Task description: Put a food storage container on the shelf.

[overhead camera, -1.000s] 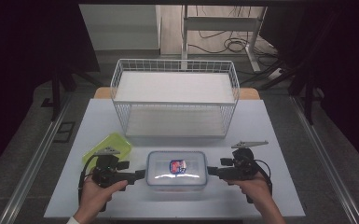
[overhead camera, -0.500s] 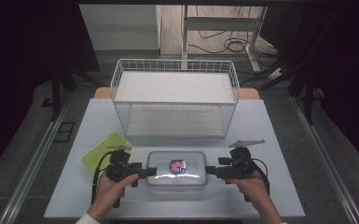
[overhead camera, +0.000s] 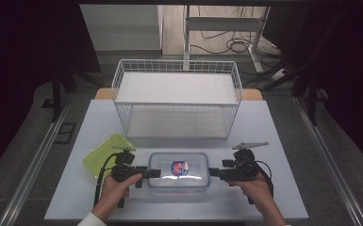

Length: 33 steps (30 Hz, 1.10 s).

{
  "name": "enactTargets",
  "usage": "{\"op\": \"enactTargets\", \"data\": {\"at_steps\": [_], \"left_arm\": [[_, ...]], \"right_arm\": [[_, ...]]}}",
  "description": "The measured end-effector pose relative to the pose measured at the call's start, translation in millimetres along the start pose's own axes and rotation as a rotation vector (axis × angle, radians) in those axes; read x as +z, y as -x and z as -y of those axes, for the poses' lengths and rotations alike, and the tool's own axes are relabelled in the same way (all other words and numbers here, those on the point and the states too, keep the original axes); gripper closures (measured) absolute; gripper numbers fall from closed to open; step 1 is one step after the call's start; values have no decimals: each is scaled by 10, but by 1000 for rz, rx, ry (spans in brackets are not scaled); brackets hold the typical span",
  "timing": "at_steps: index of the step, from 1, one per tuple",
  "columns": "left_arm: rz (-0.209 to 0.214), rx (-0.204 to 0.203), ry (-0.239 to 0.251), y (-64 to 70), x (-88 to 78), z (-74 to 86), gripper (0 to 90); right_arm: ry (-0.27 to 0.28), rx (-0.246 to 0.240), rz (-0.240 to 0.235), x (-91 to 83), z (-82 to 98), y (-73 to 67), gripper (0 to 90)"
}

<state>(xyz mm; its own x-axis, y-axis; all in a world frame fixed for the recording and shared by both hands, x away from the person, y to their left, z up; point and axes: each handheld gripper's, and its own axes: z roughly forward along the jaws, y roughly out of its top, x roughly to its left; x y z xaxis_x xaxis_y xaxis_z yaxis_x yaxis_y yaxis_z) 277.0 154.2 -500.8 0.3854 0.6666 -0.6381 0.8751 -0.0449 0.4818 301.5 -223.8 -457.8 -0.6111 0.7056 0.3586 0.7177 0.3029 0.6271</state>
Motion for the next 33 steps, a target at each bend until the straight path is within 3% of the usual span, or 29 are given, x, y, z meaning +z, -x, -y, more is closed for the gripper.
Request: {"op": "enactTargets", "data": {"at_steps": [2, 5, 6, 18, 33], "left_arm": [[39, -38, -2, -52, 20, 1, 188], [33, -53, -17, -112, 50, 13, 190], [50, -68, -20, -143, 65, 21, 192], [89, -63, -21, -155, 70, 20, 294], [112, -66, -26, -198, 51, 12, 346]], "right_arm": [[-1, 1, 0, 0, 1, 1, 226], [-4, 0, 2, 7, 5, 4, 226], [-6, -1, 3, 10, 6, 8, 226], [-13, 8, 4, 26, 23, 37, 226], [-55, 138, -148, 356, 45, 137, 213]]}}
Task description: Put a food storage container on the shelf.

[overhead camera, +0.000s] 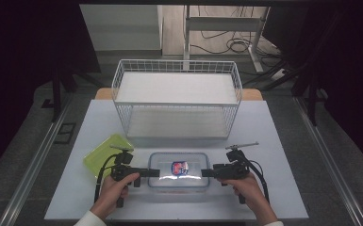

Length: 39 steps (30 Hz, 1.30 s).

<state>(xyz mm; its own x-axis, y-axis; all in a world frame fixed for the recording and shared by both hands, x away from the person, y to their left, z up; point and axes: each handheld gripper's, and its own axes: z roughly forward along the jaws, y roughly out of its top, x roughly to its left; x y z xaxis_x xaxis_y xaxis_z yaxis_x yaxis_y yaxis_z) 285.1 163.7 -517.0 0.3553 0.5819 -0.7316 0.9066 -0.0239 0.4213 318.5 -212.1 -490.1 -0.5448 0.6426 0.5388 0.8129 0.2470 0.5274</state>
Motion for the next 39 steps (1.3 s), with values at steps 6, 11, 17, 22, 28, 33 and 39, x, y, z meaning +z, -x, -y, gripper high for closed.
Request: {"op": "enactTargets", "data": {"at_steps": [6, 11, 17, 22, 28, 33, 39], "left_arm": [[-1, 0, 1, 1, 1, 1, 345], [-4, -1, 3, 6, 3, 5, 345], [5, -1, 3, -7, -1, 2, 350], [7, 1, 14, -3, -14, 10, 366], [26, -3, 30, -10, -51, 25, 410], [49, -1, 38, -24, -89, 47, 449], [62, 5, 52, -16, -119, 70, 474]], "right_arm": [[-8, 61, -41, 99, -8, 47, 208], [-12, 82, -88, 140, -5, 43, 265], [-2, 111, -108, 105, 3, 76, 343], [0, 120, -115, 81, 7, 89, 371], [10, 111, -128, 30, 25, 89, 410], [19, 106, -143, -7, 48, 88, 449], [35, 91, -141, -37, 80, 56, 460]]}}
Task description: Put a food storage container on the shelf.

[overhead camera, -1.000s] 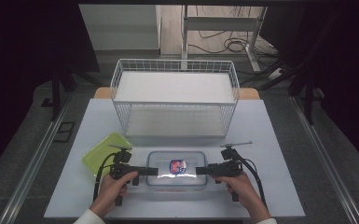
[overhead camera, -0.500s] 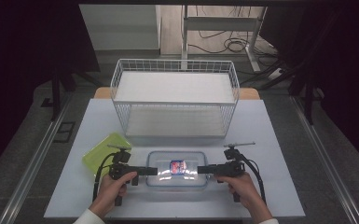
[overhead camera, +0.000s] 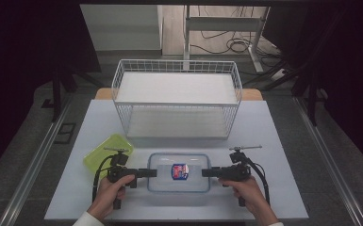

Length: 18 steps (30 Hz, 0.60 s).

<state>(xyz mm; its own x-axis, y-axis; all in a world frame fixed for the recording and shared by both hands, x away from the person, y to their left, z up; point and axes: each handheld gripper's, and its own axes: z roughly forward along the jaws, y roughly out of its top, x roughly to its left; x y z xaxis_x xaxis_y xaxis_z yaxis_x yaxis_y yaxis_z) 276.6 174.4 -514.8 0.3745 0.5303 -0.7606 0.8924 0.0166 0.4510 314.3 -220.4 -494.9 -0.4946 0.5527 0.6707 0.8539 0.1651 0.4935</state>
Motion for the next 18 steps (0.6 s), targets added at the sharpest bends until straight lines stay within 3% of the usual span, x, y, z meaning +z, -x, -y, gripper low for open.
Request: {"op": "enactTargets", "data": {"at_steps": [4, 18], "left_arm": [[13, 1, 12, 11, -25, 12, 505], [-7, 1, 27, 45, -40, 68, 508]], "right_arm": [[7, -6, 0, -20, 14, -6, 467], [32, 10, -5, -32, 45, -36, 489]]}}
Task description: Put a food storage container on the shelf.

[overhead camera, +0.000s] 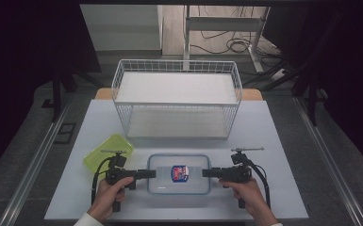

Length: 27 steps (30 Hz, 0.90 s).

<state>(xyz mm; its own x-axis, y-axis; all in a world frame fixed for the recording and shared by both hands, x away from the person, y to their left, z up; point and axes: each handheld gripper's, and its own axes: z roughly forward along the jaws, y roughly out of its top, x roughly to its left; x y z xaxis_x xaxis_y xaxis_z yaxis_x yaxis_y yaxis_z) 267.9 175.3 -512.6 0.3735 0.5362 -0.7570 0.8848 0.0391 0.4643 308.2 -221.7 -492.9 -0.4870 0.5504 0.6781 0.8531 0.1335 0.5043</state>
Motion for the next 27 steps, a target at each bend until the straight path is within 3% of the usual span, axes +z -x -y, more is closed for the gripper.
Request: {"op": "enactTargets", "data": {"at_steps": [16, 27], "left_arm": [[-12, 7, 26, 55, -26, 30, 522], [-12, 16, 52, 106, -83, 8, 522]], "right_arm": [[35, -20, 20, -26, 23, -71, 502], [58, -36, 4, -61, 5, -130, 513]]}}
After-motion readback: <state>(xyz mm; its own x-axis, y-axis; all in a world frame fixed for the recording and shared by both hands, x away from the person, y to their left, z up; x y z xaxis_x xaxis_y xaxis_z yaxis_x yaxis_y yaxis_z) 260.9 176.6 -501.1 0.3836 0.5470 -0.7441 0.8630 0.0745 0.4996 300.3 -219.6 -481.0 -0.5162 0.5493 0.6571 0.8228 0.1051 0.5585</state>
